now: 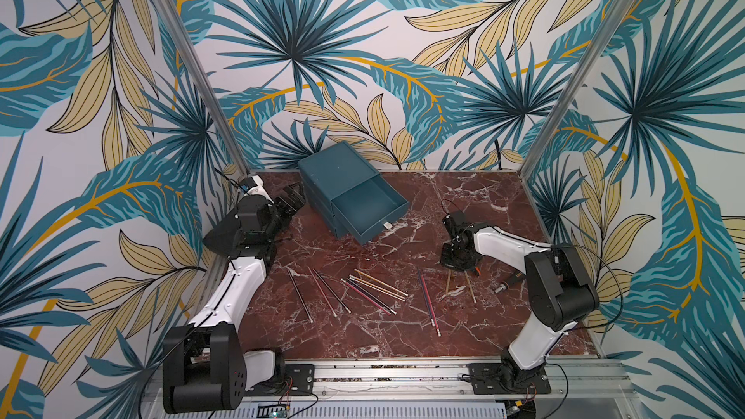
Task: Please place the pencils in the drawer according to their color
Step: Pick up the pencil from the center of the board.
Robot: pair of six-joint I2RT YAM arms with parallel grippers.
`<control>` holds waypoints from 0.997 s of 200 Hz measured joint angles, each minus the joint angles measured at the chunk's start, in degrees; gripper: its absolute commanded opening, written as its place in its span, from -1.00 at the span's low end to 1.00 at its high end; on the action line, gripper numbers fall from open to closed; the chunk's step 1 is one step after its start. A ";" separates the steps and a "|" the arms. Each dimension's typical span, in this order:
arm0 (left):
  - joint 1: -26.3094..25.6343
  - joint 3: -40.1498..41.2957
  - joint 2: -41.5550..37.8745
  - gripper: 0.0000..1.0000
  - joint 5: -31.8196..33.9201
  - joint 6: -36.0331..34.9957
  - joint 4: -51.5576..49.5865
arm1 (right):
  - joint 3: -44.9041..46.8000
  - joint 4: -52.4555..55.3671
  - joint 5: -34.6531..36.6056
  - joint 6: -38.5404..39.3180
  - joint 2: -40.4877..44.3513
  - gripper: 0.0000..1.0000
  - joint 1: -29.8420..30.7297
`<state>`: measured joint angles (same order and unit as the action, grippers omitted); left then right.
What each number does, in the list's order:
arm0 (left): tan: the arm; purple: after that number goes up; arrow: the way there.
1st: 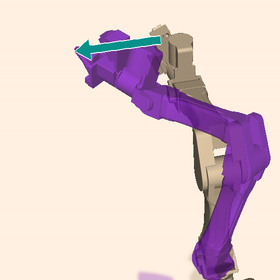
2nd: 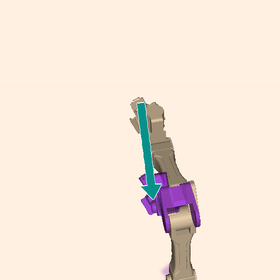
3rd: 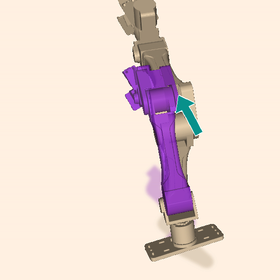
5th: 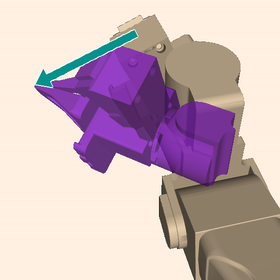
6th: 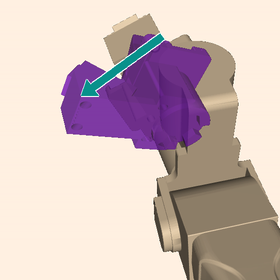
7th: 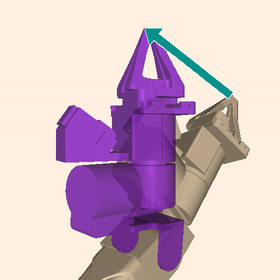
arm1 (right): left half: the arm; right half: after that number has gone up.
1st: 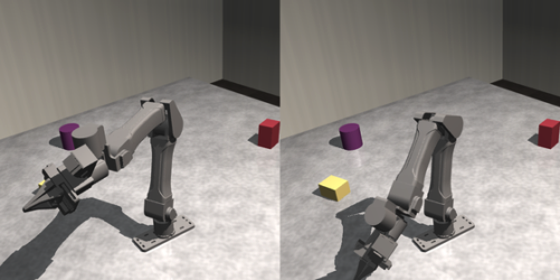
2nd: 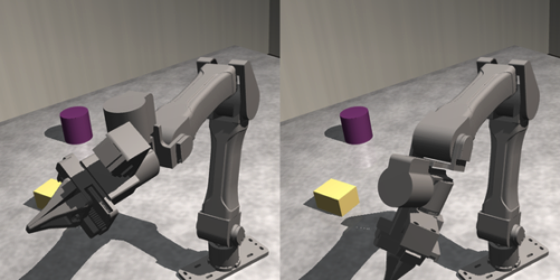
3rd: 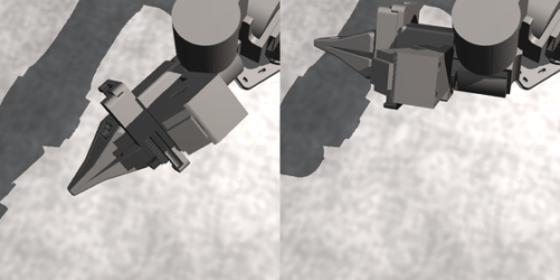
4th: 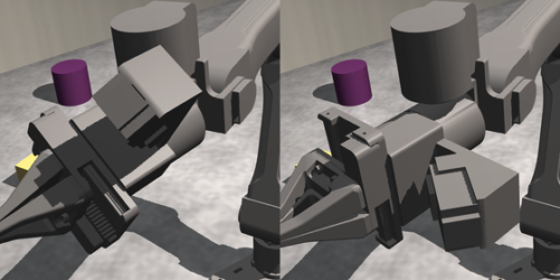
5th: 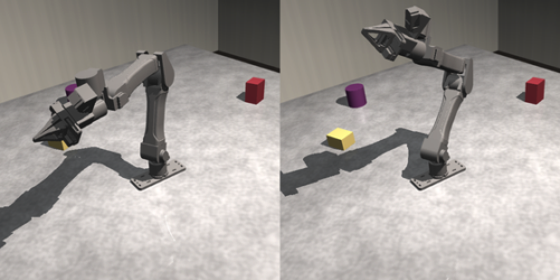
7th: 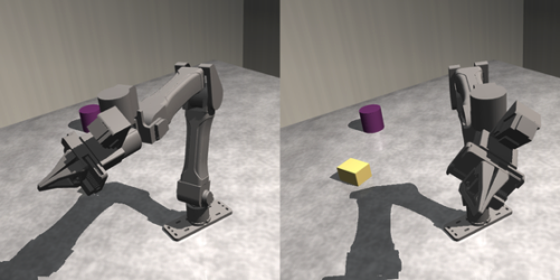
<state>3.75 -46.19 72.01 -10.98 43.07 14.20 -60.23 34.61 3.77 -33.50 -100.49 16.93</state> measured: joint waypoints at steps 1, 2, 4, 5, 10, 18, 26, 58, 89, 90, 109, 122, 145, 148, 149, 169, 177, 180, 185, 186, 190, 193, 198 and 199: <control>0.00 0.00 0.00 0.99 0.00 0.02 0.00 | 0.00 -0.02 0.00 0.00 0.00 -0.86 0.00; 0.00 0.00 0.00 1.00 0.00 0.00 0.00 | 0.00 -0.07 0.00 0.00 -0.02 -0.87 0.00; 0.00 0.00 0.00 1.00 0.00 0.02 0.00 | -0.02 -0.11 0.00 0.00 -0.04 -0.88 0.00; 0.00 0.00 0.00 1.00 0.00 0.00 0.00 | -0.04 -0.13 0.00 0.00 -0.04 -0.88 0.00; 0.00 0.00 0.00 1.00 0.00 0.00 0.00 | -0.11 -0.24 0.00 0.00 -0.11 -0.93 0.00; 0.00 0.00 0.00 1.00 0.00 0.02 0.00 | -0.20 -0.37 -0.09 0.00 -0.17 -0.99 0.00; 0.00 0.00 0.00 1.00 0.00 0.02 0.00 | -0.28 -0.52 -0.20 0.04 -0.24 -1.00 0.00; 0.00 0.00 0.00 1.00 0.00 0.00 0.00 | -0.79 -1.46 -0.85 0.94 -0.74 -1.00 0.00; 0.00 0.00 0.00 1.00 0.00 0.02 0.02 | -0.79 -2.84 -1.57 2.29 -0.79 -1.00 0.11; 0.00 0.00 0.00 1.00 0.00 0.02 0.00 | -0.79 -2.86 -1.62 2.32 -0.79 -1.00 0.11; 0.00 0.00 0.00 1.00 0.00 0.02 0.02 | -0.79 -4.39 -2.34 3.26 -0.79 -1.00 0.63; 0.00 0.00 0.00 1.00 0.00 0.02 0.04 | -0.79 -5.07 -2.64 3.80 -0.79 -1.00 1.14; 0.00 0.00 0.00 1.00 0.00 0.02 0.04 | -0.79 -5.55 -3.17 4.22 -0.79 -1.00 1.70; 0.00 0.00 0.00 0.99 0.00 0.02 0.04 | -0.79 -5.57 -3.19 4.24 -0.76 -1.00 1.70; 0.00 0.00 0.00 1.00 0.00 0.02 0.04 | -0.79 -5.60 -3.21 4.24 -0.76 -1.00 1.73; 0.00 0.00 0.00 1.00 -0.04 0.02 0.07 | -0.79 -5.53 -3.63 4.35 -0.68 -1.00 1.77; 0.00 0.00 0.00 1.00 -0.07 0.02 0.07 | -0.79 -5.38 -3.69 4.35 -0.50 -1.00 1.77; 0.00 0.00 0.00 1.00 -0.11 0.04 0.07 | -0.79 -5.29 -3.80 4.35 -0.44 -1.00 1.77; 0.00 0.00 0.00 1.00 -0.17 0.02 0.09 | -0.79 -5.11 -3.82 4.35 -0.20 -1.00 1.77; 0.00 0.00 0.00 1.00 -0.20 0.02 0.07 | -0.79 -5.09 -3.82 4.35 -0.15 -1.00 1.77; 0.00 0.00 0.00 1.00 -0.20 0.02 0.09 | -0.79 -4.87 -3.85 4.35 0.11 -1.00 1.77; 0.00 0.00 0.00 1.00 -0.22 0.02 0.09 | -0.79 -4.72 -3.87 4.35 0.31 -1.00 1.77; 0.00 0.00 0.00 1.00 -0.22 0.02 0.09 | -0.79 -4.42 -3.87 4.35 0.72 -1.00 1.77; 0.00 0.00 0.00 1.00 -0.22 0.02 0.09 | -0.79 -4.37 -3.89 4.35 0.79 -1.00 1.77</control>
<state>3.75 -46.19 72.01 -11.20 43.09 14.28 -61.01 30.24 -0.12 -29.15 -99.70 18.70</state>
